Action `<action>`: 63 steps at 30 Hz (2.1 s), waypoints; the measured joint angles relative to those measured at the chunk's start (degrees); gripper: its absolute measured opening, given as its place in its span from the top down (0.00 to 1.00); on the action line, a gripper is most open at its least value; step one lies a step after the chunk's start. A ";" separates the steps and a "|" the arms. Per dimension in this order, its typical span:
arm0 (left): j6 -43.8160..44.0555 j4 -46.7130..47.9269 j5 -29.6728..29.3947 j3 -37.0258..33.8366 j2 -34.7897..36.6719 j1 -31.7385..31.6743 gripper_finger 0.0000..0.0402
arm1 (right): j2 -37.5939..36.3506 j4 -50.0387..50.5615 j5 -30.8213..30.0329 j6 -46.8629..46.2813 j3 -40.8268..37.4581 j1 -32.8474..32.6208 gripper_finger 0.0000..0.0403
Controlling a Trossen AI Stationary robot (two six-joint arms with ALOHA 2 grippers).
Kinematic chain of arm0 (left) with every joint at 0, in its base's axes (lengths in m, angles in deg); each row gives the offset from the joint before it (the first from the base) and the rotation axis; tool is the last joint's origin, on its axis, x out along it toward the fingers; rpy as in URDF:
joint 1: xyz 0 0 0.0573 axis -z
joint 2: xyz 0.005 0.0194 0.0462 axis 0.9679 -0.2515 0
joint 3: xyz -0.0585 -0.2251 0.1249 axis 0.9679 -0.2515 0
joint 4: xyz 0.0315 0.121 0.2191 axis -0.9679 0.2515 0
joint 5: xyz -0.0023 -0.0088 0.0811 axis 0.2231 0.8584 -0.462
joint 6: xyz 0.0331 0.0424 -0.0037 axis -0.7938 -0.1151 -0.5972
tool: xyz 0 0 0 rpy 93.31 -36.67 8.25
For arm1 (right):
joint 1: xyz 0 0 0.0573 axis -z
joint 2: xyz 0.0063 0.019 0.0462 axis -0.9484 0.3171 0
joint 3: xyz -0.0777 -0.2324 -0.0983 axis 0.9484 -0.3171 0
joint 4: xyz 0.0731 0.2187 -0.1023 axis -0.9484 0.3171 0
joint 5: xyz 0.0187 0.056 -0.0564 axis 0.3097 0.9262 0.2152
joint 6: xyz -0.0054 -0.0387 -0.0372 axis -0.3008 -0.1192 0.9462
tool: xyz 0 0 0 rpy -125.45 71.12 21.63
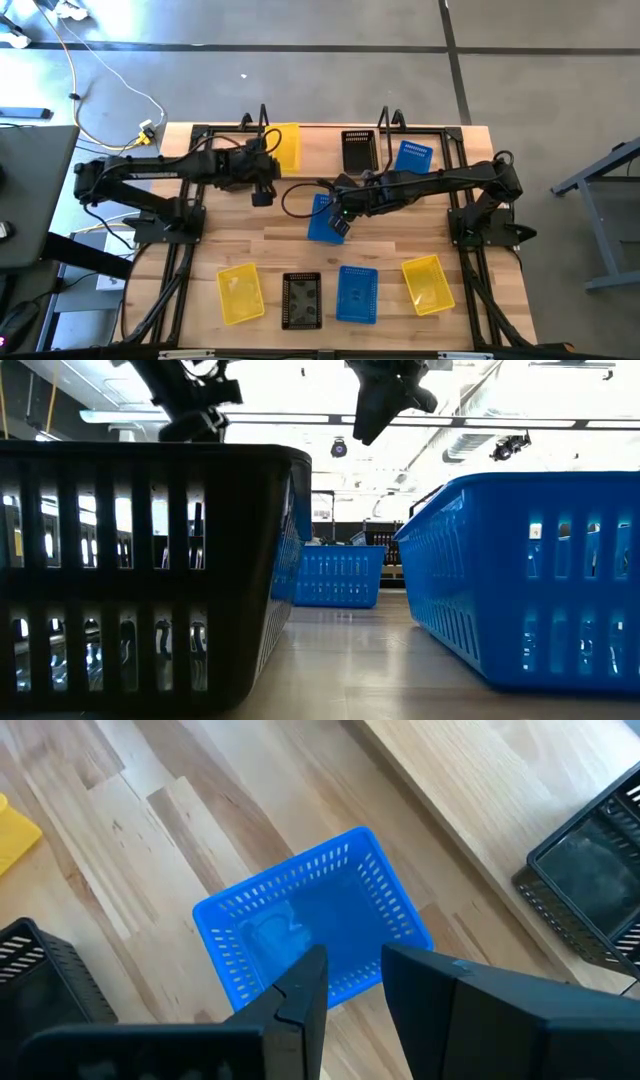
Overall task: Stack baskets on shelf by color
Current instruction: Put the top left yellow basket on the shelf, then put the middle blue basket on the shelf
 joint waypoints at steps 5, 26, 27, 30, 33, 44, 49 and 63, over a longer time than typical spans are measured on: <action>-3.06 -2.45 -0.10 0.00 -3.97 -2.42 1.00 | 0.01 0.00 0.00 -0.02 0.00 0.02 0.79; -5.65 -3.89 0.12 0.00 -14.42 -6.66 0.98 | 0.01 -0.03 1.62 0.20 -0.02 0.09 0.79; -5.63 -3.94 0.12 0.00 -14.68 -6.64 0.97 | 0.01 -0.02 1.97 0.20 -0.02 0.09 0.79; -5.63 -4.59 0.10 0.00 -15.35 -6.64 0.95 | 0.01 -0.03 2.90 0.02 -0.02 0.08 0.79; -5.63 -4.65 0.08 0.00 -15.50 -6.64 0.94 | 0.01 -0.03 3.84 0.07 -0.02 0.07 0.79; -5.47 -4.62 -0.06 0.01 -15.50 -6.33 0.79 | 0.01 -0.05 10.58 0.22 -0.02 0.07 0.79; -1.52 -0.36 0.02 3.54 -15.52 -5.42 0.69 | 0.01 -0.09 15.44 1.62 -0.02 -0.18 0.79; 6.46 18.16 4.41 17.24 -13.13 -4.55 0.63 | 2.36 -2.24 17.12 10.39 -0.05 -4.62 0.79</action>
